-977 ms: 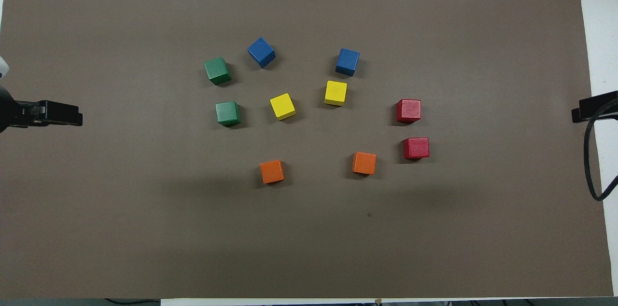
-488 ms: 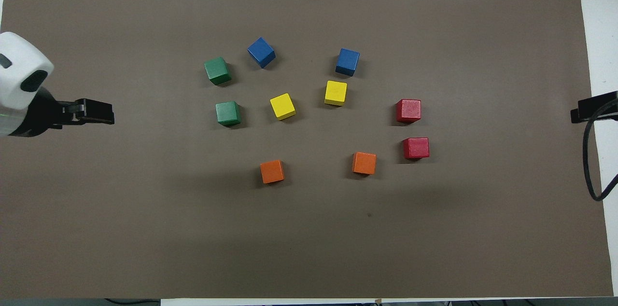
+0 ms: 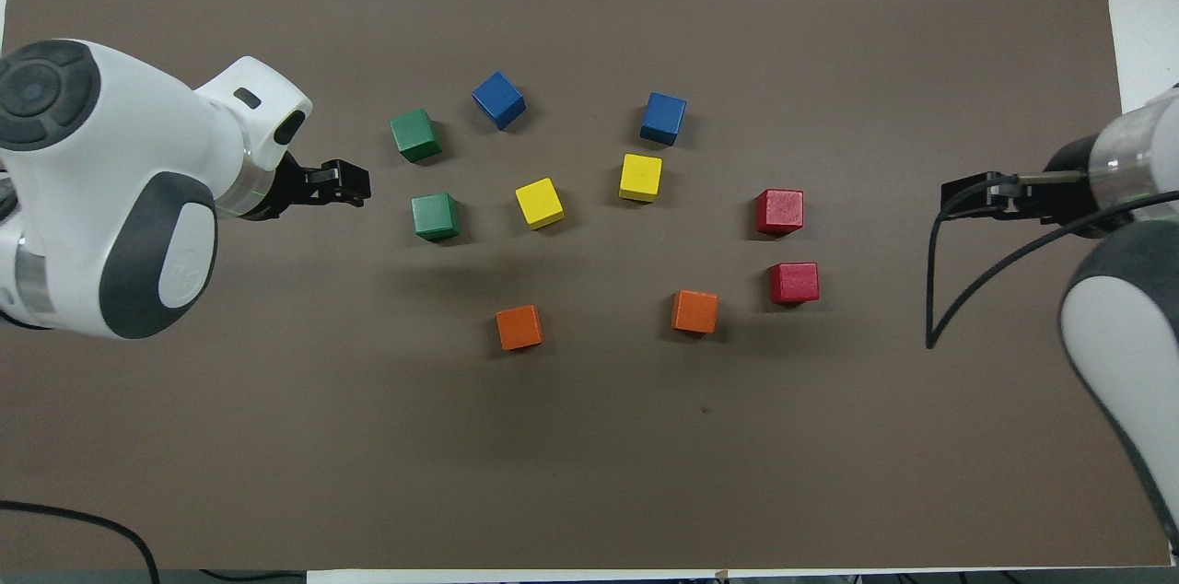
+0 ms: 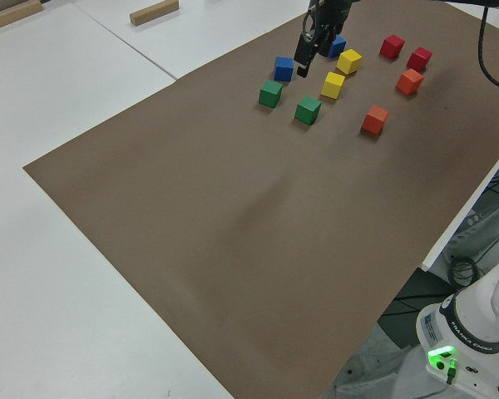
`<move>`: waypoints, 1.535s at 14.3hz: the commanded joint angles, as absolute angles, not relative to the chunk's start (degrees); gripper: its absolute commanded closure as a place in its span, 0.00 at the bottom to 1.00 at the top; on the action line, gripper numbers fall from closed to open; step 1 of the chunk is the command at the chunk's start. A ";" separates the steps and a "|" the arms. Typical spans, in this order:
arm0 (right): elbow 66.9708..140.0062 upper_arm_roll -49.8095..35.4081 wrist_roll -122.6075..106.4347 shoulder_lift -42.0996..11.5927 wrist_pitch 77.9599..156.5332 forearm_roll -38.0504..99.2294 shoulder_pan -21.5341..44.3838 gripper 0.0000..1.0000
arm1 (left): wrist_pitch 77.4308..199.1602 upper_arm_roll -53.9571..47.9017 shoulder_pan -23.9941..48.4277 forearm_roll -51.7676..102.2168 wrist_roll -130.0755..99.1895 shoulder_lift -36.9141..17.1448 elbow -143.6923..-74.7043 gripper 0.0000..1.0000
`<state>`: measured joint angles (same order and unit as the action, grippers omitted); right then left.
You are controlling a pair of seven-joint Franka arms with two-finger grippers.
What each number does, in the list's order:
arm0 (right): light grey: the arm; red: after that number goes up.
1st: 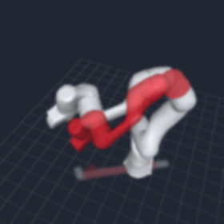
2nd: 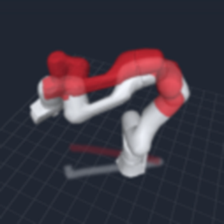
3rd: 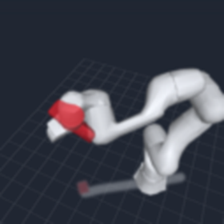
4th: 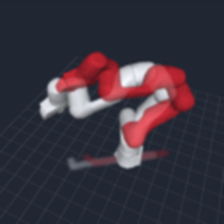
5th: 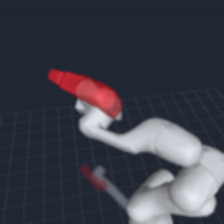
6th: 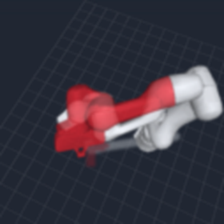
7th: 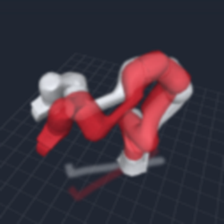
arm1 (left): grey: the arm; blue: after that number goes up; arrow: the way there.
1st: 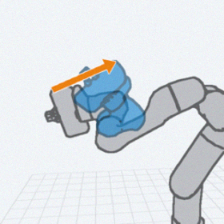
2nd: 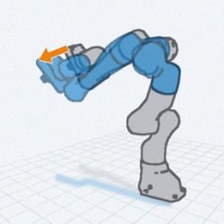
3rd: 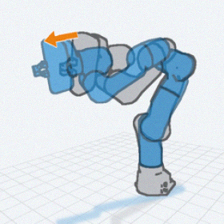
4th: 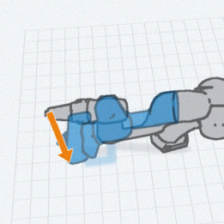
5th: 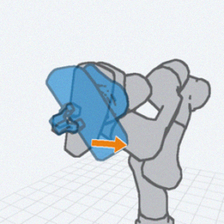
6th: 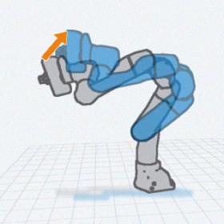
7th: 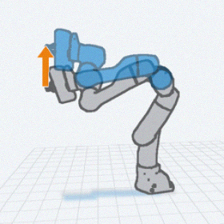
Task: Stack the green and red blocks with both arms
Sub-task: 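Reach the left gripper to a green cube while the right gripper reaches red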
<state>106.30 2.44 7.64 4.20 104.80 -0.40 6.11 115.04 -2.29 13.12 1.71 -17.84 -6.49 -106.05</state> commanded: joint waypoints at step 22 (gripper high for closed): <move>131.65 2.37 22.06 -4.13 137.80 -0.26 17.14 0.00 | 127.88 -1.23 21.36 0.70 -35.50 -23.12 -104.33 0.00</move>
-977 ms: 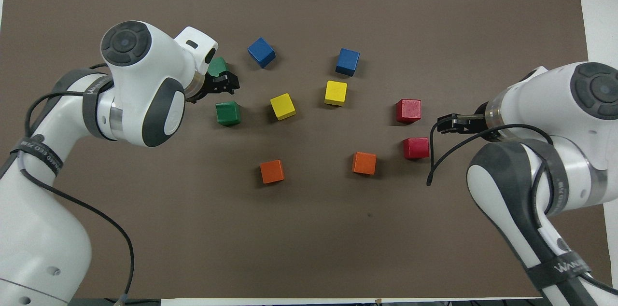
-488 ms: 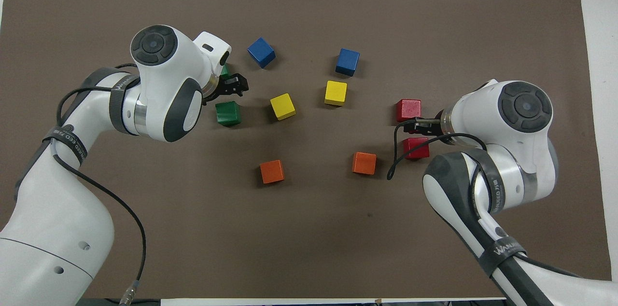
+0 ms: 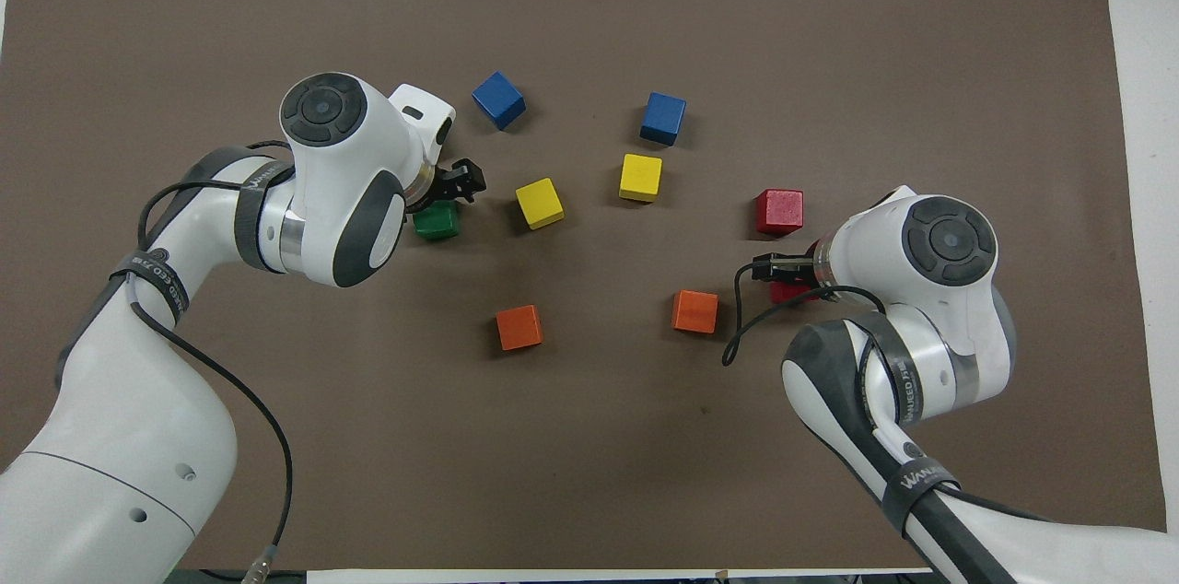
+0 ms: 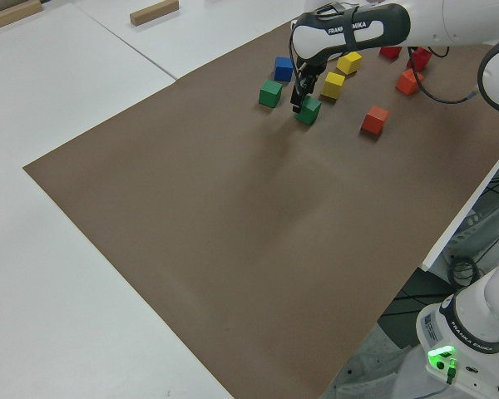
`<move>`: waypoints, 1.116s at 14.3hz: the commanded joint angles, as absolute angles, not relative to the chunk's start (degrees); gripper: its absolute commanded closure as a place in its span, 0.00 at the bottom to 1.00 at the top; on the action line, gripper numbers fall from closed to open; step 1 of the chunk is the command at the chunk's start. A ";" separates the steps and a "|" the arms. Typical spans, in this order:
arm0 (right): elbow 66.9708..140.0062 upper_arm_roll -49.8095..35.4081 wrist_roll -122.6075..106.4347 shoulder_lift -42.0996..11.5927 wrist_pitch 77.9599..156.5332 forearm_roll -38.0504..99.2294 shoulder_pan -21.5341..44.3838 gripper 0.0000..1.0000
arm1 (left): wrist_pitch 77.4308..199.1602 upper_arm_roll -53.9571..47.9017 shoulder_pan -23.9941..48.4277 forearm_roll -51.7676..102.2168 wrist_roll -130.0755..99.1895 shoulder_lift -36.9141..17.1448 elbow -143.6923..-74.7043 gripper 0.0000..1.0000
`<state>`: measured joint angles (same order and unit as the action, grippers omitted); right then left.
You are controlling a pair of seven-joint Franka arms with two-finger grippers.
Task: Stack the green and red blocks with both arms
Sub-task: 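Close the left gripper on green while the right gripper grasps red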
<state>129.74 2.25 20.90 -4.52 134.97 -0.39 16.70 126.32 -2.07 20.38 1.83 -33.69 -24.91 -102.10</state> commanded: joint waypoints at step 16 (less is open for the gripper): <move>118.40 2.37 3.82 -5.10 124.72 -0.18 4.24 0.80 | 129.38 -0.97 20.83 0.62 -30.15 -21.80 -106.70 1.00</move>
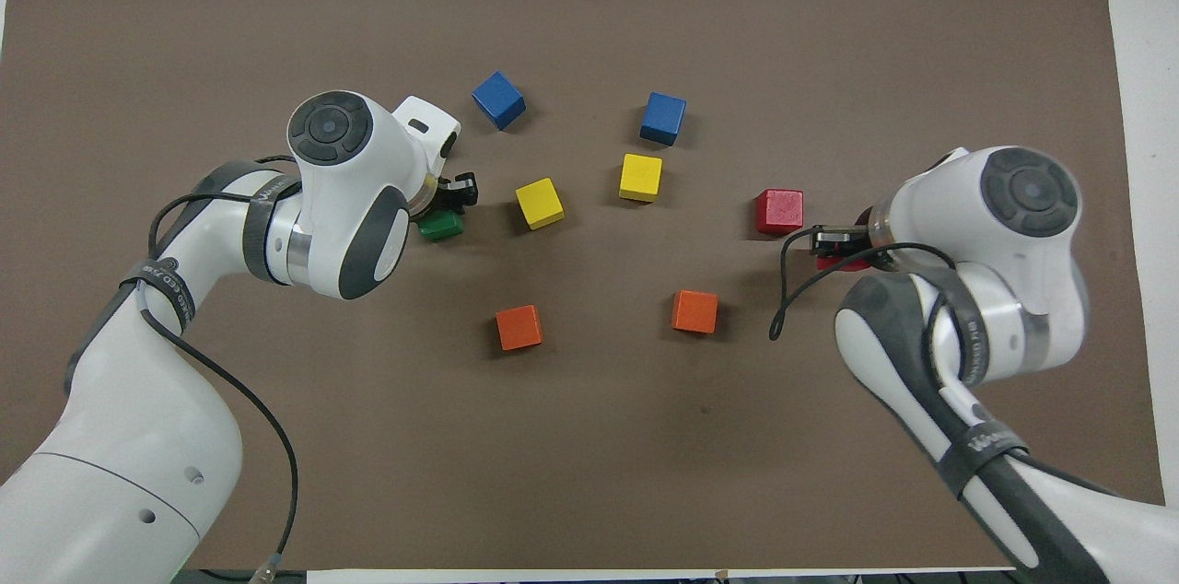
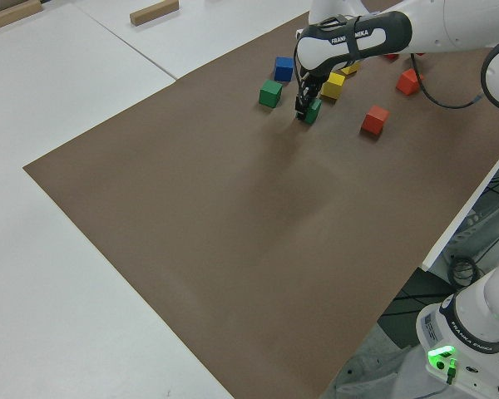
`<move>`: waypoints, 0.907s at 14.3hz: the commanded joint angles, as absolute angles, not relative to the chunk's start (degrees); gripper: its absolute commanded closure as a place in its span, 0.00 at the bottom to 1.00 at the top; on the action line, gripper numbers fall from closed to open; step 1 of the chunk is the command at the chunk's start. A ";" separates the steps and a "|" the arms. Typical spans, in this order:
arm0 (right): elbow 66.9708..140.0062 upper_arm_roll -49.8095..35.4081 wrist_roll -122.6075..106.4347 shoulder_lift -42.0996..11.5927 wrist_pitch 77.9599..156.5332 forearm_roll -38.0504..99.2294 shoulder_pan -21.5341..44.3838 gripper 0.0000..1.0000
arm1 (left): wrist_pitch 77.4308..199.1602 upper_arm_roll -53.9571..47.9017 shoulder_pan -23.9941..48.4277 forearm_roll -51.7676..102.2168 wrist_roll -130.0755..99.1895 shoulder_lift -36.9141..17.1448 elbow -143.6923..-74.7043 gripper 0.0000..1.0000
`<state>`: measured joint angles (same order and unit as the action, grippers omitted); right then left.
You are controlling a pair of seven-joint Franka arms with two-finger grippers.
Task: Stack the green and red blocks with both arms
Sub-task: 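Carry green outward with the left gripper while the right gripper carries red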
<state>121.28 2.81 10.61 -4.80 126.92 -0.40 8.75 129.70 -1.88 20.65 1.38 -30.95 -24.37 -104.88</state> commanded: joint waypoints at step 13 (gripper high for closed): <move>121.55 2.37 -7.03 -11.51 136.93 -0.09 -4.22 0.74 | 124.42 -0.79 -11.86 1.05 20.91 -12.13 -111.42 1.00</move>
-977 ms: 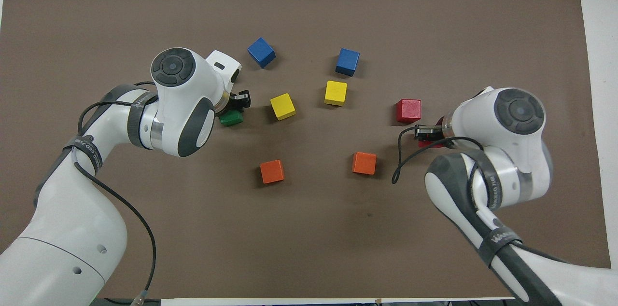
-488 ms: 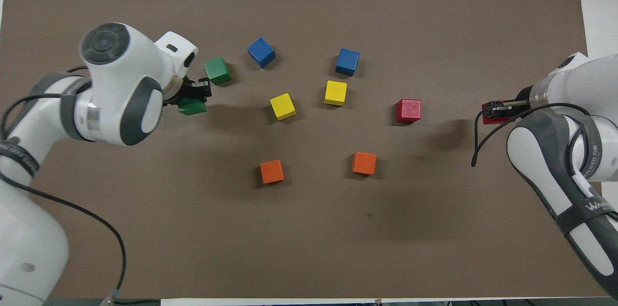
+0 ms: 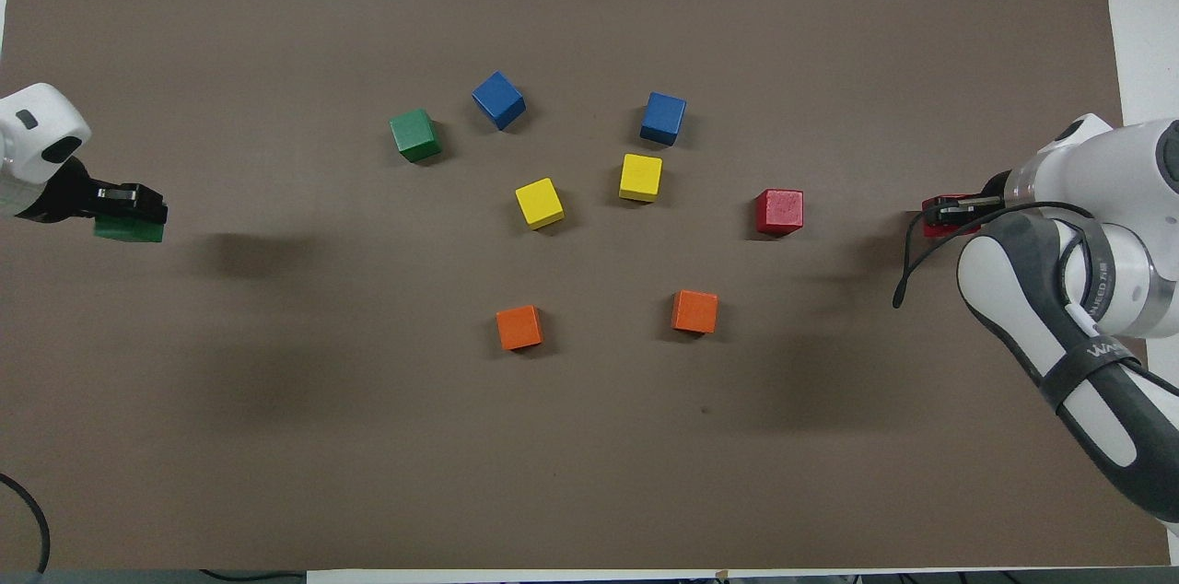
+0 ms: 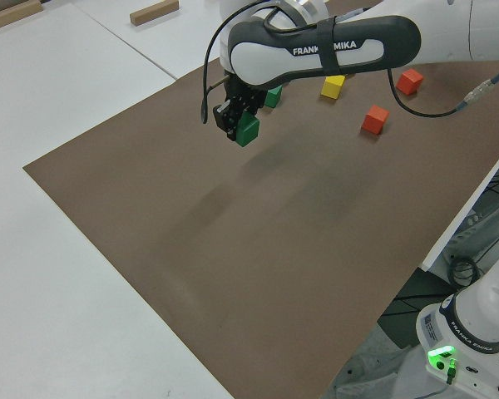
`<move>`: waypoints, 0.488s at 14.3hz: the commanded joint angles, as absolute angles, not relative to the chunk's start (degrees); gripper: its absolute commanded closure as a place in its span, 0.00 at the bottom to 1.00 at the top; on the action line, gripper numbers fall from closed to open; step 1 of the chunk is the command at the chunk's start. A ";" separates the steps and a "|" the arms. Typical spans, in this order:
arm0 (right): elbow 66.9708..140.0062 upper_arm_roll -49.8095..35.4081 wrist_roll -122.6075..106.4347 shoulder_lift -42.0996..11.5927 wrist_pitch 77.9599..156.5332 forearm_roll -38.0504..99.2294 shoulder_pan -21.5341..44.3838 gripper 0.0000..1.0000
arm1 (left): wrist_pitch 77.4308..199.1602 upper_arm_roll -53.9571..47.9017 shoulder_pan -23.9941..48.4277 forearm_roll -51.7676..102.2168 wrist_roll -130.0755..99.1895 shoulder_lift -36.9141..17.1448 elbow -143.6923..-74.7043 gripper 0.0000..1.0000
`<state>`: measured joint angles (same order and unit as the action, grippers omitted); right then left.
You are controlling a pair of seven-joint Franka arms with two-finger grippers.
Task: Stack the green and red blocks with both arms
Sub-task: 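Carry green outward with the left gripper while the right gripper carries red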
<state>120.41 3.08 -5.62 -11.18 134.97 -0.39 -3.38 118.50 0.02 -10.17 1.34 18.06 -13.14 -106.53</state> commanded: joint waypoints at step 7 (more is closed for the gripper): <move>123.75 2.37 -7.12 -12.48 140.18 -0.09 -4.39 0.69 | 136.75 -0.79 -14.24 1.14 19.08 -17.05 -114.70 1.00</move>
<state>122.47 2.96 -5.62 -12.44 138.06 -0.39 -3.38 134.35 -0.10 -13.85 1.34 20.51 -16.61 -114.35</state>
